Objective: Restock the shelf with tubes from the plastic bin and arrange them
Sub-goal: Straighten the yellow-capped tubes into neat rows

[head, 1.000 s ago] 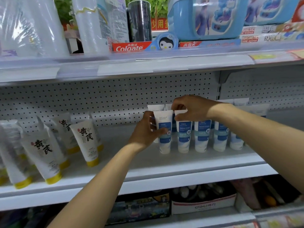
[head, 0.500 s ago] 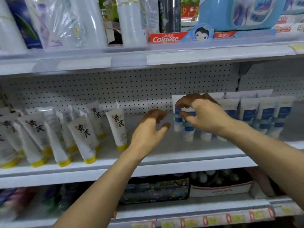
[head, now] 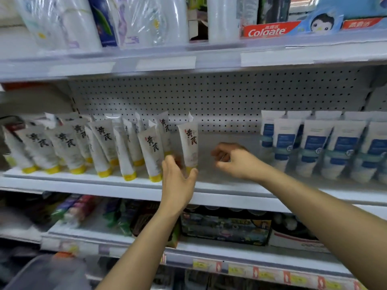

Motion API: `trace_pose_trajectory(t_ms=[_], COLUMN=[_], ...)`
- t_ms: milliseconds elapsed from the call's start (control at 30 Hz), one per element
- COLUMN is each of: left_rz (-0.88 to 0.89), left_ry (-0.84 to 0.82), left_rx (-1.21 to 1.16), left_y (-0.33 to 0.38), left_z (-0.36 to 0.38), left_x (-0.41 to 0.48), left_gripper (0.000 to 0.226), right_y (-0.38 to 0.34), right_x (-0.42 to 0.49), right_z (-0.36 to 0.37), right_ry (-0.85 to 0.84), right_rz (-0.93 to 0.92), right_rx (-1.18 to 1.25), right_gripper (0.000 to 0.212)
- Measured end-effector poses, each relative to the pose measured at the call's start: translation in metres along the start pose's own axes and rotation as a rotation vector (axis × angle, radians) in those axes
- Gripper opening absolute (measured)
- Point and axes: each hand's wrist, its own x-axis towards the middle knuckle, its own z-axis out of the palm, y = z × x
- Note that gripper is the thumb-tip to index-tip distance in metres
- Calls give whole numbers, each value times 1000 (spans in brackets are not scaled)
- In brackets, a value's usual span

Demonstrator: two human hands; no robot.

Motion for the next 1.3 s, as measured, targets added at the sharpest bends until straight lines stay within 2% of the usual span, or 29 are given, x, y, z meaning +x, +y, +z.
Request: trace_pose_trajectory(t_ms=[100,167,333,467,600,700,800,933,1000,1133,1200,1300], left_rz=[-148,-183,-29,209,367,487,507,523,568,602,633,657], left_ry=[-137,-182,-213,-135,-221,-190,-267,-439,-554,-749,-788,-768], left_rx=[42,31,75,140,151,153,331,424,474,725,778,706], left_y=[-3,-2,6,21,34,45,58,68,69,62,58,51], left_z=[-2,-4,-24,-53,-76,-95,-106,-101,-90,-59,-49,-41], left_x=[10,17,22,31,54,82,117,170,193,224,231,235], left_gripper=[40,32,36,25,21,25,27,37,42,48,41,29], right_y=[-2,-6,-20,-31,-43,-53,-60,-61,-60,-61,-63,-65], right_x=[15,26,51,75,89,89,85,88,92,94,92,89], right_z=[23,31,18,2,-5,-9,-13,-16,-16,-16,-17,-16], right_ry=[0,-6,143,193,296,350,229,13,0,-8,-9,-17], right_rz=[120,173,101,8,-50,-145,-214,-143,-122,-65,-61,-45], right_rx=[171,261,316,308,196,208,65,-106,-143,-132,-126,-114], right_gripper=[41,51,65,51,26,13,11,25,26,17,15,16])
